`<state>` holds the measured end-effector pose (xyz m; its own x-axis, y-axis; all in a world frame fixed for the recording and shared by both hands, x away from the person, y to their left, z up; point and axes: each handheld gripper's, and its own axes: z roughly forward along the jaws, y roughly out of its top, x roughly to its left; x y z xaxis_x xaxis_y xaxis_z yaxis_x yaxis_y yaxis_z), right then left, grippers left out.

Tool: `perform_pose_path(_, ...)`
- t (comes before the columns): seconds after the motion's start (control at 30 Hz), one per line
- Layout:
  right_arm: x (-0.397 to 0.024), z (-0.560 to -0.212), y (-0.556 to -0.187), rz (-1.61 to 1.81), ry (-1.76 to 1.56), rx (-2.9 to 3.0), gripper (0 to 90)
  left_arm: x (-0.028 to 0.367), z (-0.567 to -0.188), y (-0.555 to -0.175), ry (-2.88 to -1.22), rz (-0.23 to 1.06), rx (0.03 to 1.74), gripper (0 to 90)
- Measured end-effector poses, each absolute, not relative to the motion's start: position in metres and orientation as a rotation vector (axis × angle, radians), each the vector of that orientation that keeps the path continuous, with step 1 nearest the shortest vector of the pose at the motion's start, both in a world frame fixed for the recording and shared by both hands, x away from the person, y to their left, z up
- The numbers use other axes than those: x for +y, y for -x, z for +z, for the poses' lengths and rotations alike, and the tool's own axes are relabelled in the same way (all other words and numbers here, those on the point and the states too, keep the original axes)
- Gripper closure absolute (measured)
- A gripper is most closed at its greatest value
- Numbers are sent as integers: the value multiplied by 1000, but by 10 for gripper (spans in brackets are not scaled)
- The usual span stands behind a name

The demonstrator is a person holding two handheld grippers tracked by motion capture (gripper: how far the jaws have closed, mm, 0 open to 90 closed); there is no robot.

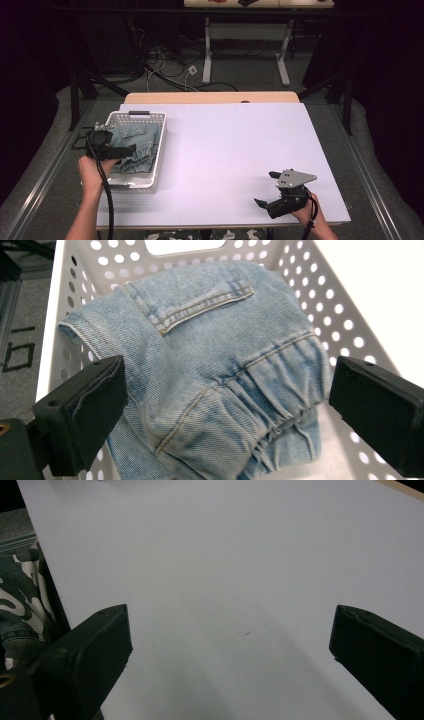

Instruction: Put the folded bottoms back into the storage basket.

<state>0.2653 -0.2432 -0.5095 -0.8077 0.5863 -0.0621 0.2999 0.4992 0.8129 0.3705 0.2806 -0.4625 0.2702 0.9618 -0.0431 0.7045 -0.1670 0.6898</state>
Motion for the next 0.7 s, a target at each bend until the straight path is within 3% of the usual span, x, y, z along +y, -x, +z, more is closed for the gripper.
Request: perform_pose_path(0.7,-243,-509,-265,1220,-738,2416,33,234,-451,-325,-2035,600,1292,0)
